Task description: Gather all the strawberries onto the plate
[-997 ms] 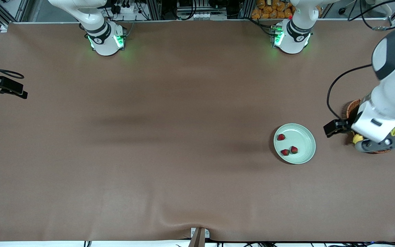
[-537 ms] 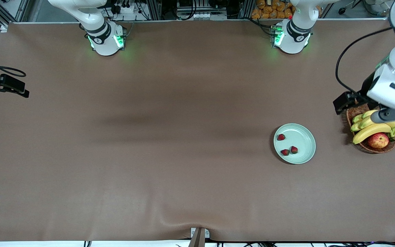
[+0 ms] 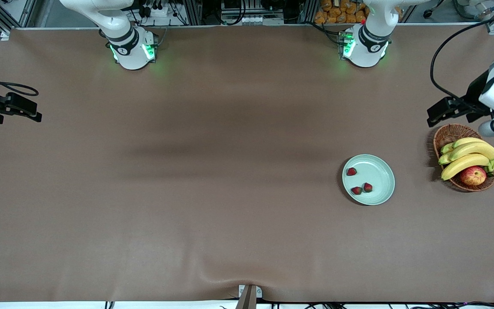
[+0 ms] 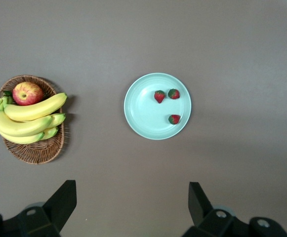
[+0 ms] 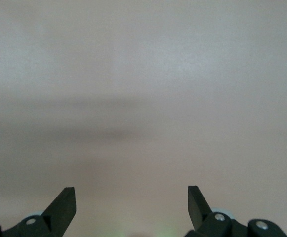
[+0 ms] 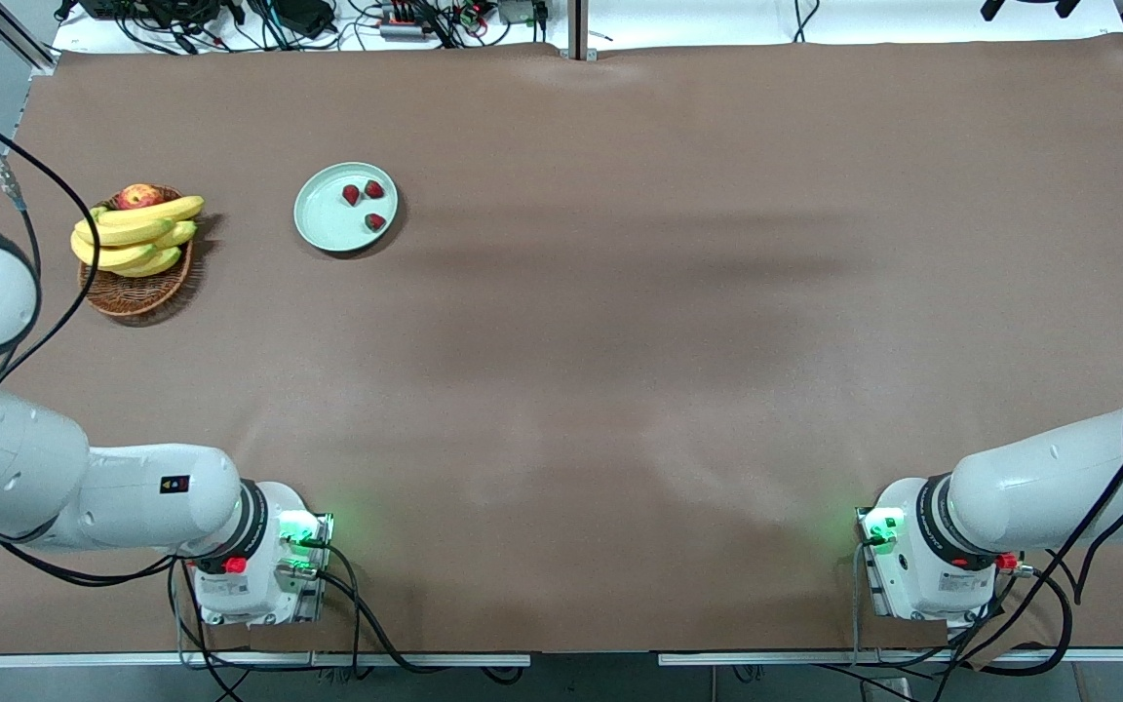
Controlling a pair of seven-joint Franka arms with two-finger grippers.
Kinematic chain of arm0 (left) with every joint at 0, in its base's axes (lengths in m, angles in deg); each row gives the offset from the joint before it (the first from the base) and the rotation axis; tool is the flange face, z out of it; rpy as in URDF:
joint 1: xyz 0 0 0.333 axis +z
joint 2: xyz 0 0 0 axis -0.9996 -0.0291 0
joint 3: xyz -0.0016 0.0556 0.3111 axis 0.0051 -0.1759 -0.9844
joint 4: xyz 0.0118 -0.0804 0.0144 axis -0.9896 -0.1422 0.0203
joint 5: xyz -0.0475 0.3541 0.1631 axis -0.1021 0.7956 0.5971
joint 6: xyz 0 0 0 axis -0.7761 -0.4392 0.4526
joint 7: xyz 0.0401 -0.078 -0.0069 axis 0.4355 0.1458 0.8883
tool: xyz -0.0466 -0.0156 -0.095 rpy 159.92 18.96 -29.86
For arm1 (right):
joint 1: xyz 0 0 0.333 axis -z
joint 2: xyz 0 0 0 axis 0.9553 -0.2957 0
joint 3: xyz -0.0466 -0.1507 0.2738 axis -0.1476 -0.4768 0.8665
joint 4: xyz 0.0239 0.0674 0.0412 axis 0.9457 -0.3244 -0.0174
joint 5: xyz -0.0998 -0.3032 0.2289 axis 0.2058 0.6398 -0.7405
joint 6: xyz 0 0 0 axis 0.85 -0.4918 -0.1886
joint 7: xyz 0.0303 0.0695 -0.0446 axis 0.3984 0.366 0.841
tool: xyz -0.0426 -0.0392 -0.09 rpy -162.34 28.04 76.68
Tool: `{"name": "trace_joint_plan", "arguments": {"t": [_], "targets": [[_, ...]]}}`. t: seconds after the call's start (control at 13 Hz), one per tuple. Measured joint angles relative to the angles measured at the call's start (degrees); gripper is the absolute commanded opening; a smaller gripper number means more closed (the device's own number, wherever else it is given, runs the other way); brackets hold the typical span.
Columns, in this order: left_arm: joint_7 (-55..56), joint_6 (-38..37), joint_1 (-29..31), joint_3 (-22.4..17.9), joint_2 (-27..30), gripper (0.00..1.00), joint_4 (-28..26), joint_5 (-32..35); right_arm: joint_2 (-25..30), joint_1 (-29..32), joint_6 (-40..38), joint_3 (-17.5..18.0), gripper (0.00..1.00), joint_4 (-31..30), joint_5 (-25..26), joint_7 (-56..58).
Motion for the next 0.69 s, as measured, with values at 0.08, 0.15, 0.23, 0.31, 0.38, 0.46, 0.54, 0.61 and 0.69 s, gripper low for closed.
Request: {"name": "trace_joint_plan", "arguments": {"t": [0.08,0.15,0.23,0.31,0.38,0.46,0.54,0.61,0.69], "targets": [[-0.9,0.1,-0.5,-0.8,1.0,1.00,-0.8,0.0,0.0,0.0,0.0,-0.4,1.00,-0.2,0.0,0.0],[-1.3,0.1,-0.5,-1.1,1.5,1.00,-1.2,0.0,-0.1,0.0,0.0,-0.9,1.00,-0.3,0.1,0.0],[-1.4,0.2,-0.5,-1.3,1.8,1.00,-1.3,0.0,-0.1,0.1,0.0,-1.2,1.00,-0.3,0.1,0.0],[-1.4,0.3,-0.5,-1.4,1.9,1.00,-1.3,0.0,-0.1,0.3,-0.1,-1.5,1.00,-0.4,0.1,0.0],[-1.4,0.3,-0.5,-1.5,1.9,1.00,-1.3,0.0,-0.1,0.4,-0.1,-1.7,1.00,-0.5,0.1,0.0],[-1.4,0.3,-0.5,-1.6,1.9,1.00,-1.2,0.0,-0.1,0.4,-0.1,-1.8,1.00,-0.6,0.1,0.0],[-1.4,0.3,-0.5,-1.6,1.9,1.00,-1.2,0.0,-0.2,0.4,-0.1,-1.8,1.00,-0.7,0.1,0.0],[-1.4,0.3,-0.5,-1.6,1.9,1.00,-1.2,0.0,-0.2,0.4,0.0,-1.8,1.00,-0.9,0.1,0.0],[-1.4,0.3,-0.5,-1.6,1.9,1.00,-1.2,0.0,-0.4,0.4,0.4,-1.8,1.00,-1.0,0.1,0.0]]}}
